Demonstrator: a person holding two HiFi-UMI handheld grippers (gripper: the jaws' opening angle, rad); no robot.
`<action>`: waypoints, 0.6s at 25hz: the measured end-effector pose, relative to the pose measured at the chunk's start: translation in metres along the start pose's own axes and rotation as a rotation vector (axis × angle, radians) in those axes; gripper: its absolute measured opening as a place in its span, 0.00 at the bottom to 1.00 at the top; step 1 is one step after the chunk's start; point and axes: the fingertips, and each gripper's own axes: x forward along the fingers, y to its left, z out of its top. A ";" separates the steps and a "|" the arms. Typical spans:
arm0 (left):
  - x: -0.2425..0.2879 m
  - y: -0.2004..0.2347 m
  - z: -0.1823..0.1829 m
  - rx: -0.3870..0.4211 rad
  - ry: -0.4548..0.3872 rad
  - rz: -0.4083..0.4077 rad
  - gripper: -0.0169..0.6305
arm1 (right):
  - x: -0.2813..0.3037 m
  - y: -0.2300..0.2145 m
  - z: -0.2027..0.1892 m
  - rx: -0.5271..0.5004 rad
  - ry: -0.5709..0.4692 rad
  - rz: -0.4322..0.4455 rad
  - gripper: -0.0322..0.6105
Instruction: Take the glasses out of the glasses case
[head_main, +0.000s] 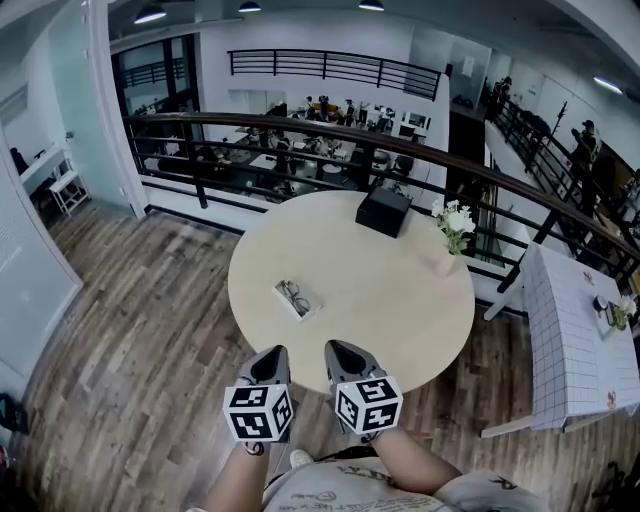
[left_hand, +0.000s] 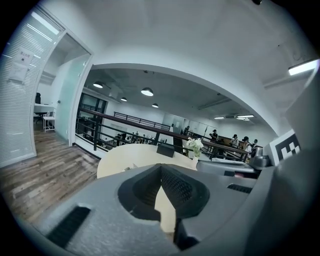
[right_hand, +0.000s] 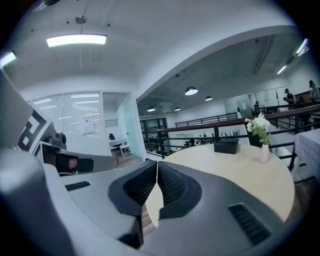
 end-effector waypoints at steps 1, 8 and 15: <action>0.001 0.005 -0.003 -0.010 0.008 0.004 0.05 | 0.005 0.001 -0.004 -0.007 0.016 0.001 0.08; 0.017 0.057 -0.008 -0.059 0.035 0.048 0.05 | 0.064 0.006 -0.018 -0.028 0.089 0.027 0.08; 0.050 0.095 -0.010 -0.072 0.081 0.088 0.05 | 0.129 -0.008 -0.032 -0.040 0.137 0.046 0.08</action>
